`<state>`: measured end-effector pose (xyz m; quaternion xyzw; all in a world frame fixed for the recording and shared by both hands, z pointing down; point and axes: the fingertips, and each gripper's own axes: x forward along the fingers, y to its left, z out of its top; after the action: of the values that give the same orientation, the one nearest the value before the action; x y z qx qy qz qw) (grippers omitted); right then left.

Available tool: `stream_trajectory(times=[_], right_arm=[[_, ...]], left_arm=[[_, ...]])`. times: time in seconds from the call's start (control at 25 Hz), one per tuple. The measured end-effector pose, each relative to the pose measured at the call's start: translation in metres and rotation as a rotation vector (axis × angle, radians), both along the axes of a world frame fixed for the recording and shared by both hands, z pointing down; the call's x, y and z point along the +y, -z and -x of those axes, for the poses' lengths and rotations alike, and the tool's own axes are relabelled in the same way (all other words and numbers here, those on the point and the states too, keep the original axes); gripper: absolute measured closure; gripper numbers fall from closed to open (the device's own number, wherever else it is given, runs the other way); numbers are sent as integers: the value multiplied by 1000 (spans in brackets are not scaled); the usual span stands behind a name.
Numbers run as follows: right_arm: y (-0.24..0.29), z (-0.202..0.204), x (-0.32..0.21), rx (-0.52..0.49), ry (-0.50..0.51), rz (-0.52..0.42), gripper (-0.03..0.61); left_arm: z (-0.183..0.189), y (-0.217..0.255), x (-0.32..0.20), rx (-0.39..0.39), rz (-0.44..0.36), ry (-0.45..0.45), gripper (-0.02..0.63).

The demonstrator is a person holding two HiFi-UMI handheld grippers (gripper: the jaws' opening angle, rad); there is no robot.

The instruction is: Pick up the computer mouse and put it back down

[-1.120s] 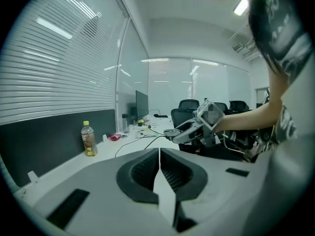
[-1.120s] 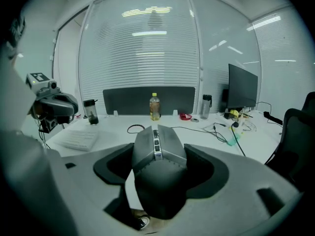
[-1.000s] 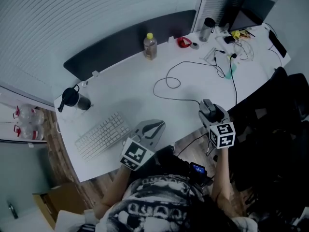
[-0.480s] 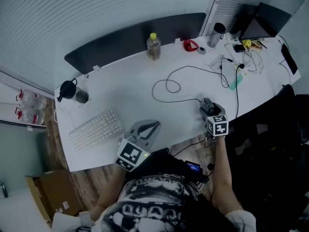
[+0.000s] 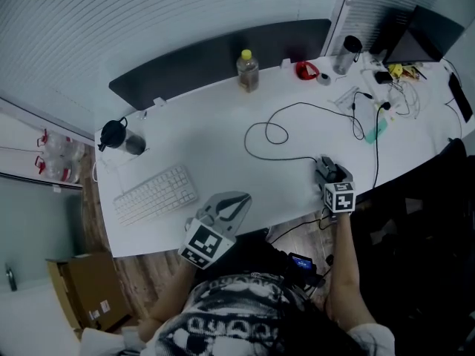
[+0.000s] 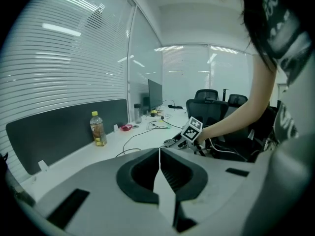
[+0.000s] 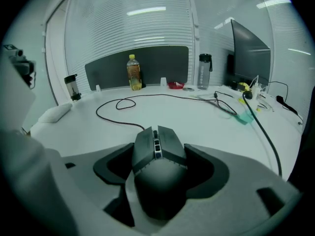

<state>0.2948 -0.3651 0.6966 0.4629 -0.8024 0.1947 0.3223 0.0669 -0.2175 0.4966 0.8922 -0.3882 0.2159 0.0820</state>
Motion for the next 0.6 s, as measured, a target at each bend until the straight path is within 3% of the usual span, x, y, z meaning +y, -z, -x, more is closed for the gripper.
stream_trajectory(times=[0.28, 0.4, 0.6], right_arm=[[-1, 1, -3, -15, -4, -4, 240], [5, -1, -1, -25, -30, -18, 189], [35, -9, 16, -14, -97, -110, 215]], left_arm=[[-9, -7, -2, -8, 18, -36, 609], [-13, -7, -2, -4, 16, -66, 609], [-15, -9, 4, -2, 18, -114, 609]])
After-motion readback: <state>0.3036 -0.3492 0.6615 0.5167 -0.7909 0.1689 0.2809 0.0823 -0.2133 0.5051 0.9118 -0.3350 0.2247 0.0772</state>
